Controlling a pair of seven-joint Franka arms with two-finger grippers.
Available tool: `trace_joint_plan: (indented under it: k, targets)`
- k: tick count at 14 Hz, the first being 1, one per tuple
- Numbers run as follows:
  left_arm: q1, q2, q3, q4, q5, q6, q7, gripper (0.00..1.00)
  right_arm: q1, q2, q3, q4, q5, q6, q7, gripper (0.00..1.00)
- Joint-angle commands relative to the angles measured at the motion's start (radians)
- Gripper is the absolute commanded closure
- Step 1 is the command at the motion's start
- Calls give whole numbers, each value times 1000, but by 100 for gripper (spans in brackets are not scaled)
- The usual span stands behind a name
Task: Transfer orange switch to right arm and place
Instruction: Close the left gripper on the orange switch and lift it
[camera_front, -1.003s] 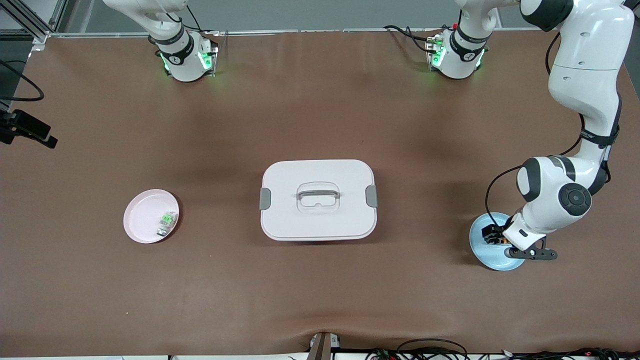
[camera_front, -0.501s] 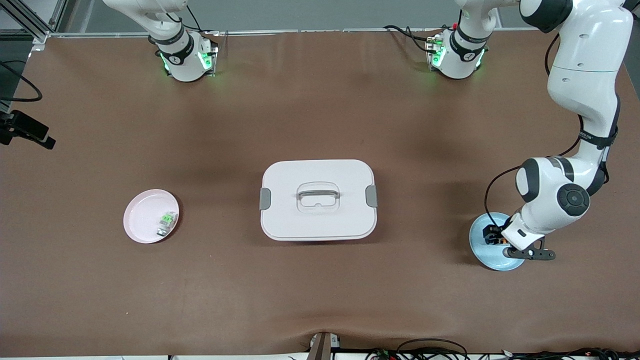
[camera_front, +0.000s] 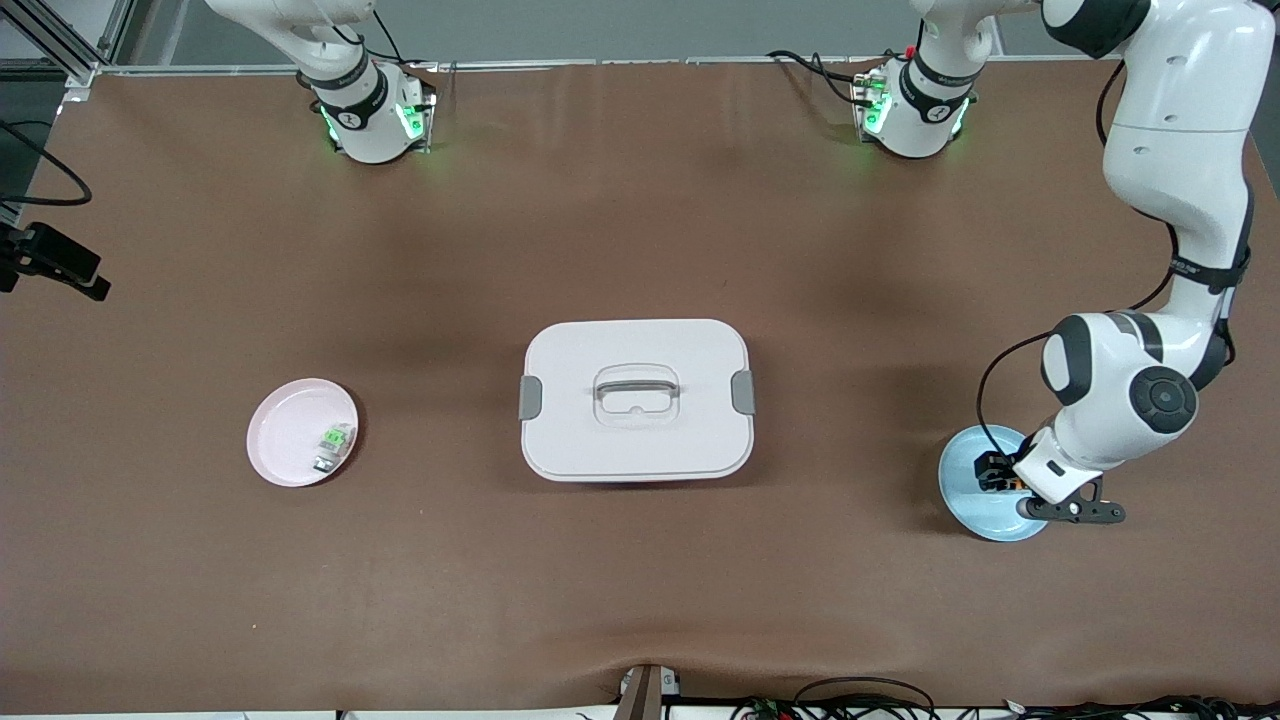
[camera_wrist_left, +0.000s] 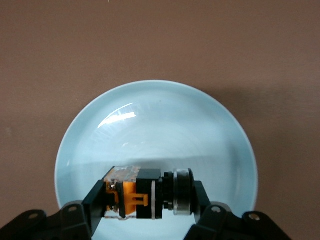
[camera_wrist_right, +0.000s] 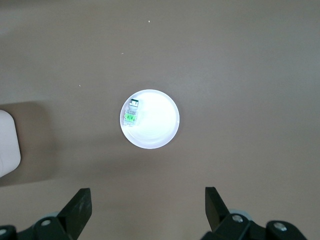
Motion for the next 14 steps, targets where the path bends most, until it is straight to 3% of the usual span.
trace_joint_plan:
  k: [1,7,14]
  targets:
    - [8,-111,-29,-16,-26,-116,17,99,0,-20,1,-10,-10,4,3,0]
    - [0,-204,-66,43,-280,-312,-52,100,-1,-20,1,-1,3,-5,9,0]
    - [0,-238,-248,169,-294,-510,-525,100,-11,-20,-5,14,-1,2,-8,0]
